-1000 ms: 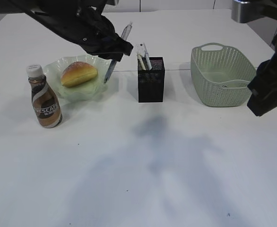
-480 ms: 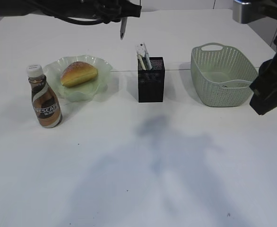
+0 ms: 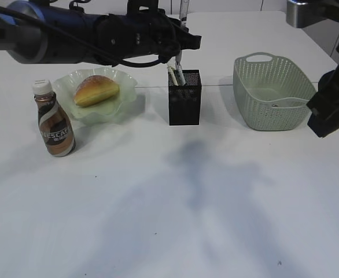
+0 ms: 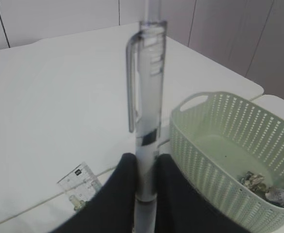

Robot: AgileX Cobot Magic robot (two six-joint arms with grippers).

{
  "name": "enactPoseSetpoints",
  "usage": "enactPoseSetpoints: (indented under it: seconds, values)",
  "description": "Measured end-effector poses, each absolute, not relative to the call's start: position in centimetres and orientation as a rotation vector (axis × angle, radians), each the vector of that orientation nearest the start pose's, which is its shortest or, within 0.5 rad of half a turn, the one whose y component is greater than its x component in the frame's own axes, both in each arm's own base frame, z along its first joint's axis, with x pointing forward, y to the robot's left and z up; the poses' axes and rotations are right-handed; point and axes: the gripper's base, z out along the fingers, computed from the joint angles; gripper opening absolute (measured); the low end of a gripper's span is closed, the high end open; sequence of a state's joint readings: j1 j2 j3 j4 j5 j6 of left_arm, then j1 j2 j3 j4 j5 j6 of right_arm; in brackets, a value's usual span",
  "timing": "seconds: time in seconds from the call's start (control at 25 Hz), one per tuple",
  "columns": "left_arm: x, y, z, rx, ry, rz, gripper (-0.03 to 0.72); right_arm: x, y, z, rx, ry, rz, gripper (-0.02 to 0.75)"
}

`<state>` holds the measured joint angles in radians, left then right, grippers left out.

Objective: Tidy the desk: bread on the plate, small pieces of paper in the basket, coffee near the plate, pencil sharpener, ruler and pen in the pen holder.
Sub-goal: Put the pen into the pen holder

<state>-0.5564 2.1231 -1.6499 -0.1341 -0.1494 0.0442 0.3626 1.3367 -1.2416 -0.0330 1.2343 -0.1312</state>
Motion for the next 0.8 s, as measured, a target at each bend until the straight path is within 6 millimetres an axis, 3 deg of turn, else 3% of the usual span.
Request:
enactPoseSetpoints:
  seconds: [0.8]
  values:
    - [45.2, -27.4, 20.2, 0.315, 1.653, -0.454, 0.060, 23.7, 8.7, 34.1, -0.692, 2.724, 0.006, 0.213]
